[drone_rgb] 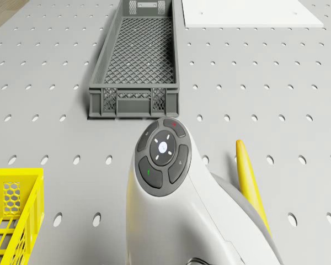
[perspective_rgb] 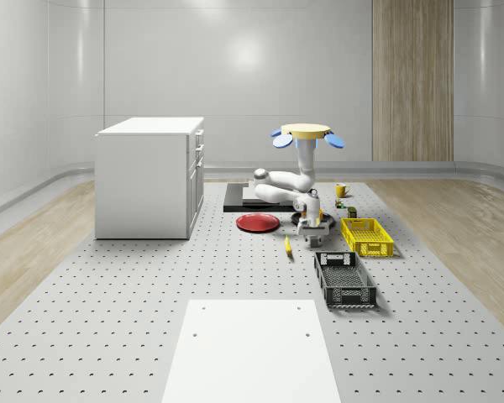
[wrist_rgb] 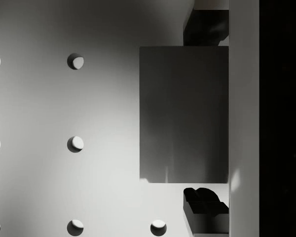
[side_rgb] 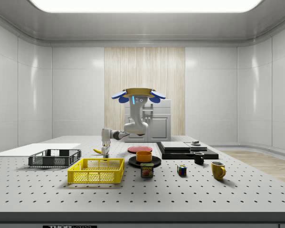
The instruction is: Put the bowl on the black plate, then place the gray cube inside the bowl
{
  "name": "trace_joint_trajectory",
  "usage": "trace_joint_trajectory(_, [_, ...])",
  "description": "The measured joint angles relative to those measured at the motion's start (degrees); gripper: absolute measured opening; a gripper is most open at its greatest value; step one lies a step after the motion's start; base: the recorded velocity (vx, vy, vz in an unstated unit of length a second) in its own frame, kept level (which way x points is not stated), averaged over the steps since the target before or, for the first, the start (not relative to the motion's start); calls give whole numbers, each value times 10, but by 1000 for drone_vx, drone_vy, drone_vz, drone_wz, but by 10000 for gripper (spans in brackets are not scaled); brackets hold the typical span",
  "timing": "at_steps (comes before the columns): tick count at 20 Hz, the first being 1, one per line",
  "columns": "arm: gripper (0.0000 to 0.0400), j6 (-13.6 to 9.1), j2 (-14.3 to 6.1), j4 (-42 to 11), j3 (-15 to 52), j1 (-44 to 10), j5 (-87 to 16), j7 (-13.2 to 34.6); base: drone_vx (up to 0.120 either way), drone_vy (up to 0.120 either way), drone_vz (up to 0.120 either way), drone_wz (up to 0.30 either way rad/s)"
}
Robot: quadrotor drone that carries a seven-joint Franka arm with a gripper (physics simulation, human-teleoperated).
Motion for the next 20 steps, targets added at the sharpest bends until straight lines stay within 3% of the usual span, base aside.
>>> trace_joint_trajectory(3, [400, 3, 1, 2, -10, -2, -9, 0, 0, 0, 0, 0])
trace_joint_trajectory(6, [321, 4, 1, 4, -15, -2, -15, 0, 0, 0, 0, 0])
trace_joint_trajectory(10, [276, 4, 3, 5, -18, -2, -18, -1, 0, 0, 0, 0])
trace_joint_trajectory(20, [253, 0, 6, 5, -19, -1, -20, -1, 0, 0, 0, 0])
